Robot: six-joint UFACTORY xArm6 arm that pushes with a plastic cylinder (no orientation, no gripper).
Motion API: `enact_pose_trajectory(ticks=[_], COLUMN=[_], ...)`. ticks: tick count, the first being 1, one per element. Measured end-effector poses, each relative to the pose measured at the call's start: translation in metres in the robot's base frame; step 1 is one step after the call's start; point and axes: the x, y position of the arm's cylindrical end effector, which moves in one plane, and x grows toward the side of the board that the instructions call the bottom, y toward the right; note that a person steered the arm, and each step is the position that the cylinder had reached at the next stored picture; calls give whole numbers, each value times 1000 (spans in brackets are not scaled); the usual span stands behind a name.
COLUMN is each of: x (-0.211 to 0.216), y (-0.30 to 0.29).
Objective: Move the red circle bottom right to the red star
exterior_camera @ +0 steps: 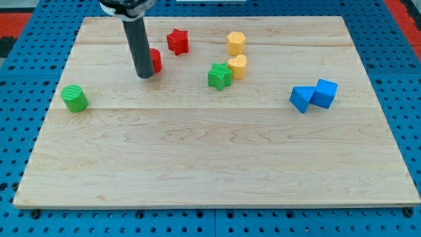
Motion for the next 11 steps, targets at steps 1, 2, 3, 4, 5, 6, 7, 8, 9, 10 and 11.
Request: enact_pose_trajectory(ticks=[1,2,3,4,5,6,7,8,9,10,11], x=[-17,-24,-32,-39,-43,-44,-44,-44,-44,-44,-44], y=[-18,-36,-51,-64,-78,-81,-81,-65,-36,-27,-8])
